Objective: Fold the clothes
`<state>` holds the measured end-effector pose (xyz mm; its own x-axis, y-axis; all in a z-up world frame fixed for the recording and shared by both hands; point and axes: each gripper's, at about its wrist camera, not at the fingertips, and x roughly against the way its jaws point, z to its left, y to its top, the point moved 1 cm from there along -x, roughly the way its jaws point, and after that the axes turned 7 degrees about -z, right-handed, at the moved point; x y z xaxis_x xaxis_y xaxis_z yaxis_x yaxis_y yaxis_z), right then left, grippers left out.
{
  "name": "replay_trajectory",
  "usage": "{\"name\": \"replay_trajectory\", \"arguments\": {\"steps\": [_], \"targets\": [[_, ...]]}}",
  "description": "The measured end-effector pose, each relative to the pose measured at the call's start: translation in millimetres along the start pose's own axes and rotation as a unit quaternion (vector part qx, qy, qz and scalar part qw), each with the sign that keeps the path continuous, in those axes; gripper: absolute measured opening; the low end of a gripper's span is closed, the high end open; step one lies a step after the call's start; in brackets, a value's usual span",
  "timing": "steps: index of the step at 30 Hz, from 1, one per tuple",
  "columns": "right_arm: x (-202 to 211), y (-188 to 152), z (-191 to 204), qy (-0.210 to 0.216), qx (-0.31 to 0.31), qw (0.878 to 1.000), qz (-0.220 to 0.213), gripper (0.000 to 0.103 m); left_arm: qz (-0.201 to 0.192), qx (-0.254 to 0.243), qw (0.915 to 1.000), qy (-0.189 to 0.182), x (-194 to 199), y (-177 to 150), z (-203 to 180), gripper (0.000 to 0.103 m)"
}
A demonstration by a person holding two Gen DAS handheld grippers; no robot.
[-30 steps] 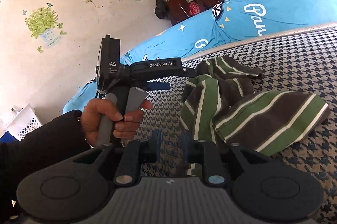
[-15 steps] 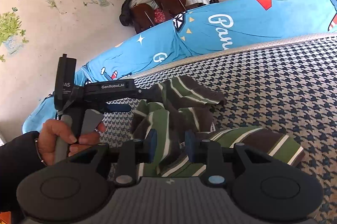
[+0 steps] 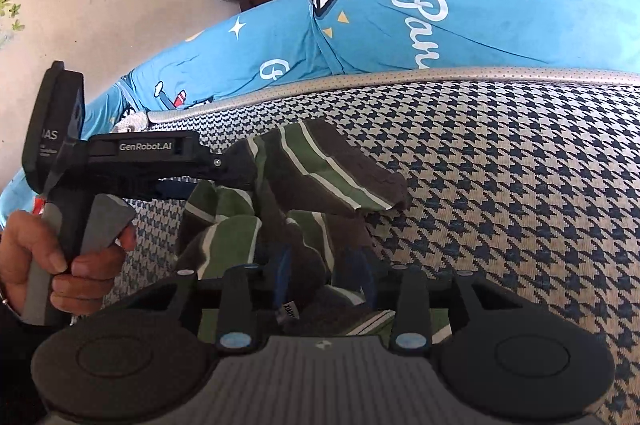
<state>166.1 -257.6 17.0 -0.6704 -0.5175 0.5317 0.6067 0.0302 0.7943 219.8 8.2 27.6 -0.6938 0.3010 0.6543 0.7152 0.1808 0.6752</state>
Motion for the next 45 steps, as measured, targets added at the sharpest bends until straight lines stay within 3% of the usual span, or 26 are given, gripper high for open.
{"name": "replay_trajectory", "arguments": {"steps": [16,18,23,37,45], "targets": [[-72,9,-9,-0.032,0.040,0.996,0.072,0.040,0.018,-0.067,0.9968,0.040,-10,-12,-12,0.103],[-76,10,-7,-0.031,0.046,0.996,0.073,0.026,0.019,-0.072,0.9963,0.042,-10,-13,-12,0.103],[-80,13,-6,-0.034,0.047,0.996,0.072,0.017,0.024,-0.085,0.9951,0.045,-11,-16,-14,0.103],[-73,43,5,-0.053,0.049,0.997,-0.026,0.013,0.012,-0.096,0.9944,0.041,-7,-17,-22,0.103],[-71,74,11,-0.030,0.038,0.994,-0.095,0.013,-0.013,-0.110,0.9937,0.018,-5,-10,-39,0.103]]}}
